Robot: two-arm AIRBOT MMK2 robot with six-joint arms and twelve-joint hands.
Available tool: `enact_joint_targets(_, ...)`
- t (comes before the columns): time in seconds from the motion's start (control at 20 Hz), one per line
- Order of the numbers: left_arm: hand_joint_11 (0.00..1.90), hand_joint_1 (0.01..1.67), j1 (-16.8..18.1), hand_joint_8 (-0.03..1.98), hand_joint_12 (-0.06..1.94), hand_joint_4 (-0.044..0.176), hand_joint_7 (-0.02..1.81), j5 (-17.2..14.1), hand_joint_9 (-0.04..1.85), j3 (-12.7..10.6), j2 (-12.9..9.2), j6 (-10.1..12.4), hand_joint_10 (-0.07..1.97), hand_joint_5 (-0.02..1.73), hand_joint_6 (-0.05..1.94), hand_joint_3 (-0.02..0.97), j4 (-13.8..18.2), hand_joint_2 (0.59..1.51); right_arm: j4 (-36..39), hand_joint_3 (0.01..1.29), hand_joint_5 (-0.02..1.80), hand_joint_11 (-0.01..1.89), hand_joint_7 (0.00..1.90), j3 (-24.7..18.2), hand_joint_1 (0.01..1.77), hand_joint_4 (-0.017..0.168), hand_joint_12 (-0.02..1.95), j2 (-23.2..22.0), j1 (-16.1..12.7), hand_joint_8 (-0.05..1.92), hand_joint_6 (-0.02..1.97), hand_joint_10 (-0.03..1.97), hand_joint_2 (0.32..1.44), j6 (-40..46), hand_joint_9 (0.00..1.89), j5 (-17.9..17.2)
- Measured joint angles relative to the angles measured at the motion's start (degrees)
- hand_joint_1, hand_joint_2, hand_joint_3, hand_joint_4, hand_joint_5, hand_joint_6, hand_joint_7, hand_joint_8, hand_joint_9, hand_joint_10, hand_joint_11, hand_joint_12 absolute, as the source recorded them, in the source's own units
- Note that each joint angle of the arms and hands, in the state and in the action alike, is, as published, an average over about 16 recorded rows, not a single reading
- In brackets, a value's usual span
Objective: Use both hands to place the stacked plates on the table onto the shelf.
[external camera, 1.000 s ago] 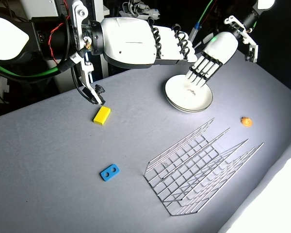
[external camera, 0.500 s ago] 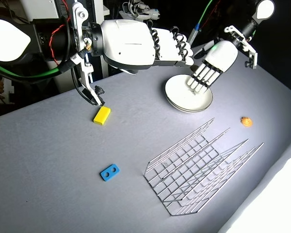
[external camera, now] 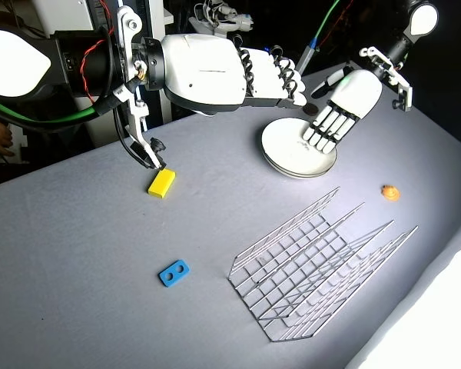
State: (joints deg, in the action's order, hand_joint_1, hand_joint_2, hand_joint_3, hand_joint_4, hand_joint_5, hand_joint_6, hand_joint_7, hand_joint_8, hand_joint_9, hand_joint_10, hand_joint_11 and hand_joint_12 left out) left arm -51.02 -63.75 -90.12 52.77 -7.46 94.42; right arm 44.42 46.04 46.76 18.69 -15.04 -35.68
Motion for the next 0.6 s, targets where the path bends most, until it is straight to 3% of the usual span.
enact_joint_targets(0.3,0.02,0.02,-1.6,-0.01,0.0,-0.006,-0.01,0.4,0.02,0.9,0.3,0.4,0.01,-0.01,-0.02,0.013,-1.4,1.082,-0.1,0.03,0.02,0.01,0.02,0.0,1.14,-0.002,0.25,0.2,0.3,0.01,0.03,0.01,0.94,-1.1,0.02,0.5)
enact_joint_targets(0.6,0.02,0.03,-2.2,-0.02,0.01,-0.004,-0.01,2.1,0.01,3.7,0.4,1.2,0.01,-0.01,-0.02,0.012,-3.4,1.081,-0.2,0.03,0.01,0.01,0.02,0.0,1.11,-0.002,0.33,1.6,0.8,0.01,0.03,0.01,0.93,-4.2,0.02,1.3)
